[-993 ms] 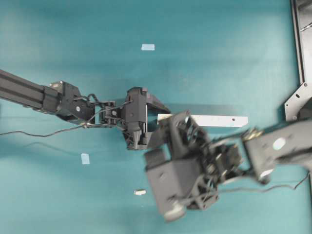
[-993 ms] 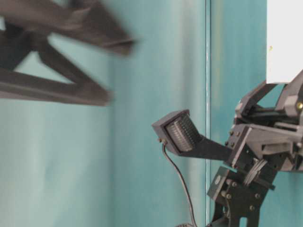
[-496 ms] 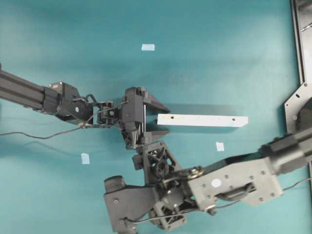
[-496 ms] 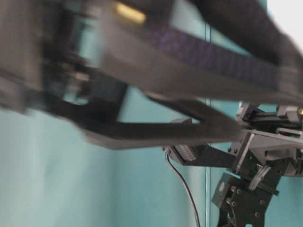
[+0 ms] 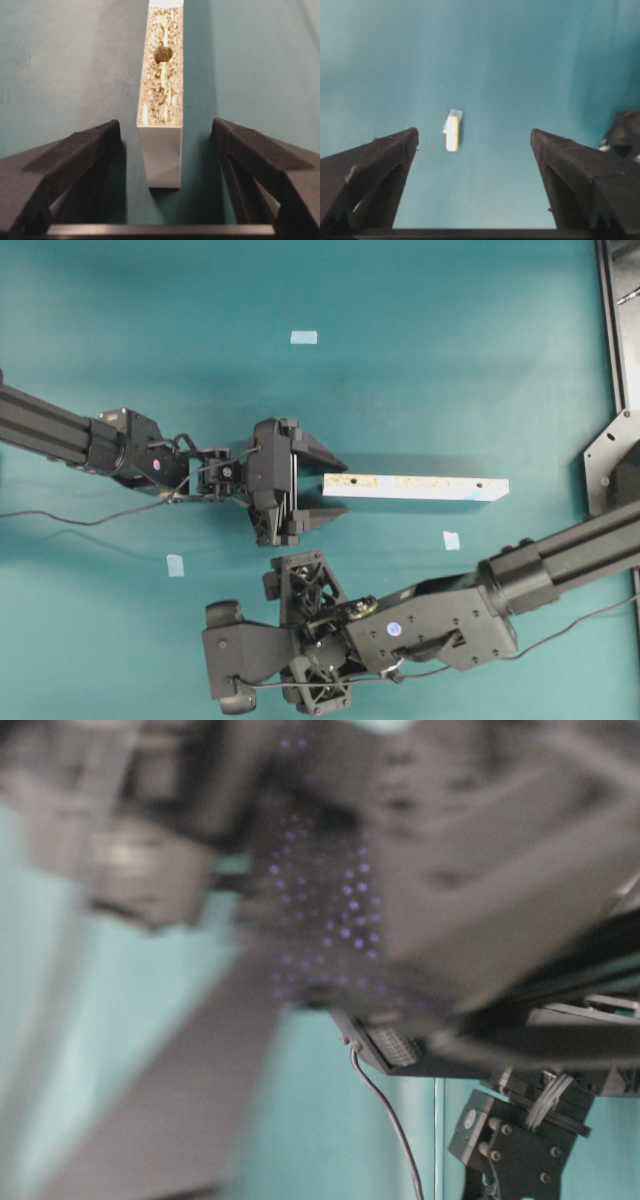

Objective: Move the wooden board into place and insert the rod into its hole.

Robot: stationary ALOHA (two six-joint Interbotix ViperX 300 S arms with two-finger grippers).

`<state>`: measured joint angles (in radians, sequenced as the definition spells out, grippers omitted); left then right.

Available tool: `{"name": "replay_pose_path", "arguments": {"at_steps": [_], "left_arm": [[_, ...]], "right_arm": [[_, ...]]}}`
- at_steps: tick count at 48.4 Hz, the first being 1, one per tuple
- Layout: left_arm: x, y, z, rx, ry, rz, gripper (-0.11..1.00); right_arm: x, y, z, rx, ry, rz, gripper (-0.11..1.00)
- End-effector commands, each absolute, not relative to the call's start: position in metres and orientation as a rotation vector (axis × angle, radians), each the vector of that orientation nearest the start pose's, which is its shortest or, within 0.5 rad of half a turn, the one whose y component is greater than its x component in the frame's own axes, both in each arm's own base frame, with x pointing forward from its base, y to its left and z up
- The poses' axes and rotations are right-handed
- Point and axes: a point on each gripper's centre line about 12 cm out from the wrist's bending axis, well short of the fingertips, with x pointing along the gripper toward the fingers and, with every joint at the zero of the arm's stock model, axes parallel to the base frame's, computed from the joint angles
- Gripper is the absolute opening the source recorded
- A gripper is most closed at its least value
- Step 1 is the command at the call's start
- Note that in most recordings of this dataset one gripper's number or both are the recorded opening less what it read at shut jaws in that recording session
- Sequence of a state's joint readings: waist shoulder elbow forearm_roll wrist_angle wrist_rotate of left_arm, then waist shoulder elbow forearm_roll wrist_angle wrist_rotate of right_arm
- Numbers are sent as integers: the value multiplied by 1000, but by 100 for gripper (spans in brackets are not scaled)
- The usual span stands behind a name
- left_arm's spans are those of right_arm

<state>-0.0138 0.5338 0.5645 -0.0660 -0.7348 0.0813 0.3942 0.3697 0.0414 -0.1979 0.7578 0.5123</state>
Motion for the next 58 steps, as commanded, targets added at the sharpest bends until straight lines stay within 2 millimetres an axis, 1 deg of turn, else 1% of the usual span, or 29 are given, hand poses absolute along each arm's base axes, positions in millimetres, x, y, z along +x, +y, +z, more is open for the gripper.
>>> {"name": "replay_pose_path", "arguments": {"at_steps": [1, 12, 25, 28, 36, 53, 58], "left_arm": [[451, 1, 51, 53, 358, 26, 83], [451, 1, 50, 53, 361, 25, 83], [451, 2, 49, 53, 362, 27, 83], [451, 2, 49, 53, 361, 27, 83], [453, 2, 51, 52, 355, 28, 83], [453, 2, 51, 52, 355, 28, 82], [453, 2, 52, 52, 353, 28, 82]], "right_arm": [[454, 176, 164, 53, 1116, 22, 97], [453, 176, 146, 85, 1118, 11, 97], [454, 177, 135, 82, 1124, 15, 96], [455, 178, 135, 85, 1117, 18, 92], [458, 179, 132, 93, 1097, 28, 75], [459, 179, 122, 86, 1111, 25, 72], [459, 179, 120, 83, 1112, 25, 67]]}}
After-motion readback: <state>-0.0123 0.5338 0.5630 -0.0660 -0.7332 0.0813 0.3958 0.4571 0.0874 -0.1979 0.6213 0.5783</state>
